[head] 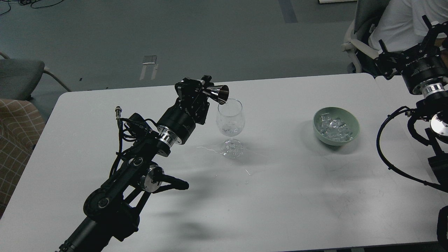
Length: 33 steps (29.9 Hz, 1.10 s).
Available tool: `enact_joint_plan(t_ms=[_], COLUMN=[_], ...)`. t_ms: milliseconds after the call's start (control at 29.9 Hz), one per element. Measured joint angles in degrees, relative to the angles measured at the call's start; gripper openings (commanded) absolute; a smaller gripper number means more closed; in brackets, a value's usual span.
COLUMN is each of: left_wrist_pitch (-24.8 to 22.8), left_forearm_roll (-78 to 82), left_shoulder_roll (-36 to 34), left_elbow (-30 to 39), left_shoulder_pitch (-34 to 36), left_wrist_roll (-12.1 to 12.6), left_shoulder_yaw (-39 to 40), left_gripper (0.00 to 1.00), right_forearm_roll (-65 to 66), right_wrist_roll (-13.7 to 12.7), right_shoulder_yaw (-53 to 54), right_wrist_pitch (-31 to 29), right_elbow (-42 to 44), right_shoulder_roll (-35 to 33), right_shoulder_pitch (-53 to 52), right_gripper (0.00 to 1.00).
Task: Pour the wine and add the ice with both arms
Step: 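Rotate the metal cup back upright above the glass with the left gripper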
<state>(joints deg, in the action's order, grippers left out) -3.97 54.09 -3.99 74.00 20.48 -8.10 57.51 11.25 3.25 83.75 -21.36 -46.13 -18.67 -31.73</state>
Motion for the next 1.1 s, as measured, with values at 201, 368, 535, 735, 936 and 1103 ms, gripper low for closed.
enact_joint_plan(t_ms=[201, 368, 535, 735, 936, 1103], left_wrist_pitch=[0.0, 0.0, 0.01, 0.08, 0.18, 0.21], left_forearm_roll=[2.02, 4.18, 8.02, 8.69, 8.72, 8.72], left_shoulder_roll=[-0.06, -0.14, -0.13, -0.32, -2.31, -2.58], left_elbow=[-0.16, -0.17, -0.17, -0.16, -0.16, -0.16], left_shoulder_pitch=[0.01, 0.24, 0.25, 1.24, 1.74, 1.94], left_wrist_roll=[-0.15, -0.2, -0.25, -0.1, 0.01, 0.03], left_shoulder_yaw=[-0.03, -0.2, -1.7, -2.43, -2.49, -2.5], left_gripper=[0.0, 0.0, 0.0, 0.0, 0.0, 0.0], right_forearm_roll=[0.0, 0.0, 0.0, 0.0, 0.0, 0.0], right_wrist_roll=[0.0, 0.0, 0.0, 0.0, 0.0, 0.0], right_shoulder_yaw=[0.01, 0.05, 0.1, 0.21, 0.44, 0.46], right_wrist_pitch=[0.0, 0.15, 0.15, 0.09, 0.08, 0.08], right_elbow=[-0.4, -0.93, -0.96, -0.99, -1.06, -1.07], right_shoulder_roll=[0.0, 0.01, 0.02, 0.01, 0.0, -0.05], right_shoulder_pitch=[0.0, 0.0, 0.07, 0.09, 0.09, 0.09], right_gripper=[1.0, 1.0, 1.0, 1.0, 1.0, 1.0])
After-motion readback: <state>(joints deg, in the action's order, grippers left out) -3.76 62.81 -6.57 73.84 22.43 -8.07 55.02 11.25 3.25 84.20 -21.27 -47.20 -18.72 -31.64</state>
